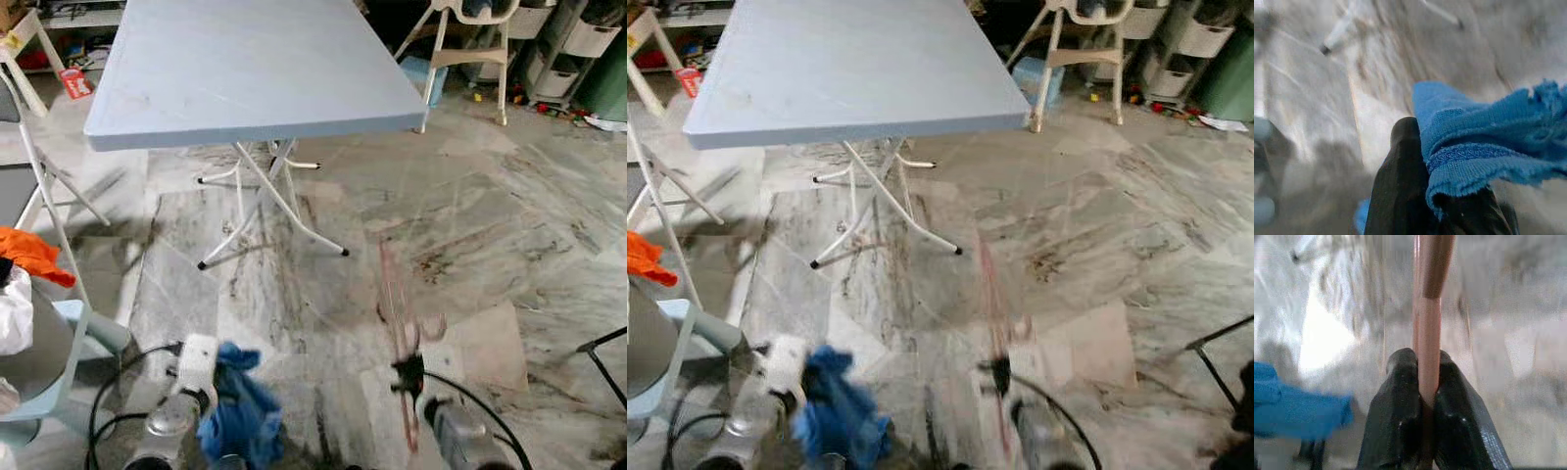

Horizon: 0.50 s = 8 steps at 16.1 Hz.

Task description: Hang hanger

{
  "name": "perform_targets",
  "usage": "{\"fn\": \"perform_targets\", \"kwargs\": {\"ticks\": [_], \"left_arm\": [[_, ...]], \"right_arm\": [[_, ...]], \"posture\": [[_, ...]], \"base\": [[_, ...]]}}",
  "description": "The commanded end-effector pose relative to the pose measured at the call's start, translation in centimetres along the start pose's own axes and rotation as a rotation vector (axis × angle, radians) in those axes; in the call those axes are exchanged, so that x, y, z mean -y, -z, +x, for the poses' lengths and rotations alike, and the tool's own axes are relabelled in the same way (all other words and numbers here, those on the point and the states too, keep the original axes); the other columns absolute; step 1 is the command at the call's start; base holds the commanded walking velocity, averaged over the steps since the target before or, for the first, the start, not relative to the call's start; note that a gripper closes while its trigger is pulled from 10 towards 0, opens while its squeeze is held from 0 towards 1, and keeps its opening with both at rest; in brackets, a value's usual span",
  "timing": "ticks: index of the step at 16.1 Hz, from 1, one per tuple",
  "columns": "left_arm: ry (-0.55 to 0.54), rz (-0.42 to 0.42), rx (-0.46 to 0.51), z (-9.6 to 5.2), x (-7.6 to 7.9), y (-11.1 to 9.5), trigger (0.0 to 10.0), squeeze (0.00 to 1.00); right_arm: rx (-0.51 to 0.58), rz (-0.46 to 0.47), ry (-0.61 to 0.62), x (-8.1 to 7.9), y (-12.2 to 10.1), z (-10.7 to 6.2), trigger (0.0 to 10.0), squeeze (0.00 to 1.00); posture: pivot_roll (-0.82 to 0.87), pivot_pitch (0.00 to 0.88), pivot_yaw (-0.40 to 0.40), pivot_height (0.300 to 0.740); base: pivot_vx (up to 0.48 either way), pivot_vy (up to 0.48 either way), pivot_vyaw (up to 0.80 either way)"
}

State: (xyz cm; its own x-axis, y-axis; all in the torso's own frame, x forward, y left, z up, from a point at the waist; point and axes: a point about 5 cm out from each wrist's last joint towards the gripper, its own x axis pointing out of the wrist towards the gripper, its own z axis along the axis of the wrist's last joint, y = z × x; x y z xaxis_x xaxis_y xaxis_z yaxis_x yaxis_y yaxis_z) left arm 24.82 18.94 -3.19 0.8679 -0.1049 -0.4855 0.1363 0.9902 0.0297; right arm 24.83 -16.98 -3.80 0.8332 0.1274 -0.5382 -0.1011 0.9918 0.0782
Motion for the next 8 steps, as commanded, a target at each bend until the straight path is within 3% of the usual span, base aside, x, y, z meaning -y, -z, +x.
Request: {"fn": "perform_targets", "kwargs": {"ticks": [1, 4, 8], "left_arm": [[-0.014, -0.002, 0.055, -0.2, -0.8, -0.5, 10.0, 0.0], [-0.069, 0.043, 0.256, -1.2, -2.5, -2.5, 10.0, 0.0], [-0.051, 0.073, 0.475, -3.0, -1.8, -5.7, 10.0, 0.0]], "right_arm": [[0.041, 0.016, 0.01, 0.5, -0.5, -0.1, 10.0, 0.0], [0.248, 0.015, -0.022, 0.8, -4.2, -0.4, 10.0, 0.0], [0.35, -0.003, -0.066, 0.3, -5.2, -2.1, 10.0, 0.0]], "posture": [[0.01, 0.131, -0.032, 0.74], [0.01, 0.145, -0.037, 0.74], [0.01, 0.171, -0.034, 0.74]], "base": [[0.349, 0.0, 0.0], [0.308, 0.0, 0.0], [0.328, 0.0, 0.0]]}}
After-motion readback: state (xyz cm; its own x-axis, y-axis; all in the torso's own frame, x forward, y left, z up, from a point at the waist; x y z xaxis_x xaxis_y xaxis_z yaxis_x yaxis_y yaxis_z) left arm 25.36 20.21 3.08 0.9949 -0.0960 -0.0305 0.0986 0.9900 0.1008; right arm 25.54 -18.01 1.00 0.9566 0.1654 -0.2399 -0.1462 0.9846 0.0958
